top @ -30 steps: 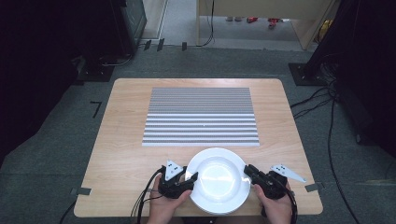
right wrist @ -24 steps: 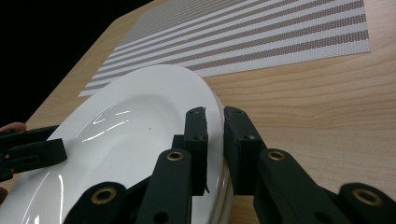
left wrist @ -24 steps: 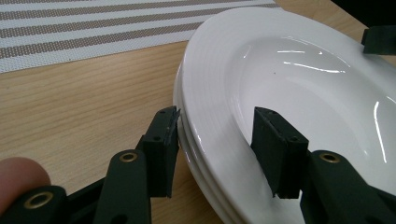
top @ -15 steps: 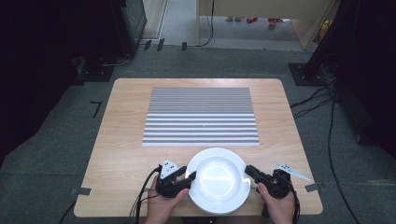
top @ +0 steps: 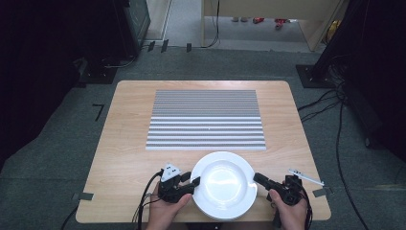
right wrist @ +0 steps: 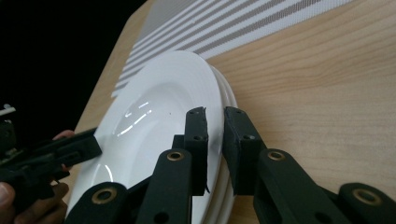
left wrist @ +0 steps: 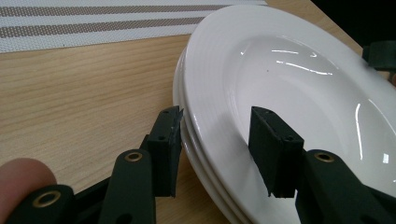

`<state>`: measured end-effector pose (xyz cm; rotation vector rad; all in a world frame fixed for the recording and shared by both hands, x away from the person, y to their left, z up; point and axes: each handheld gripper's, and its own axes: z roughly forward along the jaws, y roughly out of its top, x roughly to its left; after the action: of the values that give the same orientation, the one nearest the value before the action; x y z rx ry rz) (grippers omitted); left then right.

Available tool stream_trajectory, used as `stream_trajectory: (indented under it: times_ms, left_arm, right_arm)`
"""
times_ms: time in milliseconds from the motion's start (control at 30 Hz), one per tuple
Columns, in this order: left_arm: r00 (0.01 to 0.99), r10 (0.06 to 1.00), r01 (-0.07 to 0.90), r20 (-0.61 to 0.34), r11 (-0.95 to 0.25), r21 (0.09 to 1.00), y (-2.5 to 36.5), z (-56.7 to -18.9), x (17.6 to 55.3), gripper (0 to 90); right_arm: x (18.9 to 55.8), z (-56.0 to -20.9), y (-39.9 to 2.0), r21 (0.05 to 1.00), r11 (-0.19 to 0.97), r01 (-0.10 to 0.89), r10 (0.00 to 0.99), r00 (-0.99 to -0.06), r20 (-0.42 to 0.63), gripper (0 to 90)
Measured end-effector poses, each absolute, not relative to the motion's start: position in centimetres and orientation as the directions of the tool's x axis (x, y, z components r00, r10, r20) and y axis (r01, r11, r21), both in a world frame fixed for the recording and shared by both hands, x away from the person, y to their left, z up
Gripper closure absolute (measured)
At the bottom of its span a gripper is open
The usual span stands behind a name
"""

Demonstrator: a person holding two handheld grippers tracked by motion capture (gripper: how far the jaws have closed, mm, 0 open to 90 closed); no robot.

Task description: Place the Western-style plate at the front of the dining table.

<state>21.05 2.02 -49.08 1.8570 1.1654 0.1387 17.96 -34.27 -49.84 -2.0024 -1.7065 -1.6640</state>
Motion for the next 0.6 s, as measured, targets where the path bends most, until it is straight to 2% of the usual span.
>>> stream_trajectory:
  times_ms: [167,600]
  left_arm:
    - [0.543,0.762,0.665,-0.353,-0.134,0.735,2.0,-49.1,21.1,54.8]
    - [0.533,0.760,0.680,-0.372,-0.124,0.722,2.0,-49.4,21.1,52.8]
  right_arm:
    - [17.8,-49.6,-34.5,0.566,-0.429,0.704,0.649,-0.196,0.735,81.1]
    - [18.1,-50.4,-33.0,0.585,-0.416,0.696,0.677,-0.192,0.710,79.8]
